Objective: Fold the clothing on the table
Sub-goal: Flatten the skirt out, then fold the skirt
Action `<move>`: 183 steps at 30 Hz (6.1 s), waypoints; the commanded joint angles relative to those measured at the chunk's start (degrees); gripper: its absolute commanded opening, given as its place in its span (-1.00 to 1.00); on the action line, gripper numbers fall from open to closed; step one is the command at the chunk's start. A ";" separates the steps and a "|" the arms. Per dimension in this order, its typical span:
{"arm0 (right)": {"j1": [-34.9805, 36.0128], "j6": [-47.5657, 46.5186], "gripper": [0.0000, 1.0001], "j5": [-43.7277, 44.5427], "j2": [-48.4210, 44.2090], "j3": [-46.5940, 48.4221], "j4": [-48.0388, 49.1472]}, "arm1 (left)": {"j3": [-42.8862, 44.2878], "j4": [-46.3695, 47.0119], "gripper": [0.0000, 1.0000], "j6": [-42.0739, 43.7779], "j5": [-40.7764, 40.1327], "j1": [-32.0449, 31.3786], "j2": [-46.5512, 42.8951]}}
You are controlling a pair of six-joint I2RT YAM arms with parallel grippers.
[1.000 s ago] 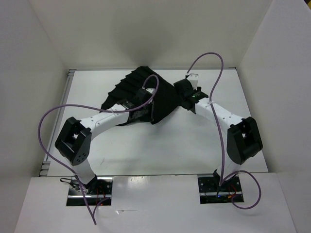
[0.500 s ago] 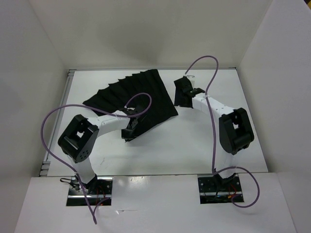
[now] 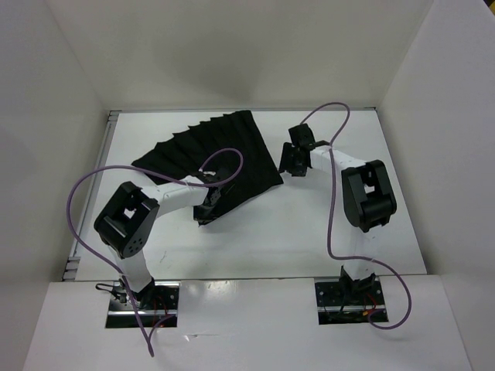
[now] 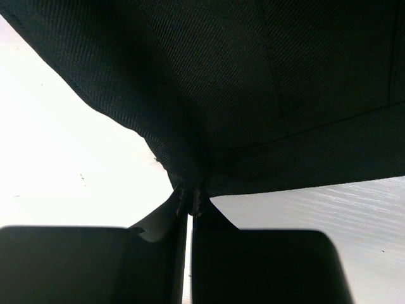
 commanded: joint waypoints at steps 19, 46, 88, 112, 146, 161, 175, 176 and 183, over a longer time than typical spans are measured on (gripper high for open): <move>-0.38 2.45 -1.00 -15.35 6.77 -1.10 5.39 | -1.46 3.19 -1.00 0.53 0.31 1.27 2.94; -3.81 5.36 -1.00 11.72 -27.62 -5.87 -8.50 | 17.34 15.94 -1.00 17.93 20.69 17.61 2.15; -4.86 -5.80 -1.00 4.97 -39.95 7.32 -4.81 | 21.99 16.65 -1.00 19.08 50.49 30.97 -20.03; -4.86 0.33 -1.00 2.07 -44.64 -8.09 -11.65 | 5.38 17.17 -1.00 19.34 52.96 35.02 -15.07; -4.86 12.65 -1.00 3.91 -37.98 -13.23 -33.46 | -1.29 8.29 -1.00 11.52 39.69 26.32 -23.96; -4.86 17.49 -1.00 6.28 -41.94 -15.78 -39.79 | 19.45 14.98 -1.00 10.29 41.00 21.83 1.97; -4.86 19.33 -1.00 12.52 -36.59 -14.73 -42.86 | 34.48 20.25 -0.96 8.09 44.16 20.78 10.58; -4.86 19.33 -1.00 13.13 -36.58 -14.21 -42.86 | 35.79 20.25 -0.96 8.09 44.17 20.17 11.20; -4.86 19.33 -1.00 14.80 -33.34 -13.67 -42.86 | 47.13 17.53 -0.96 8.71 44.17 17.53 17.79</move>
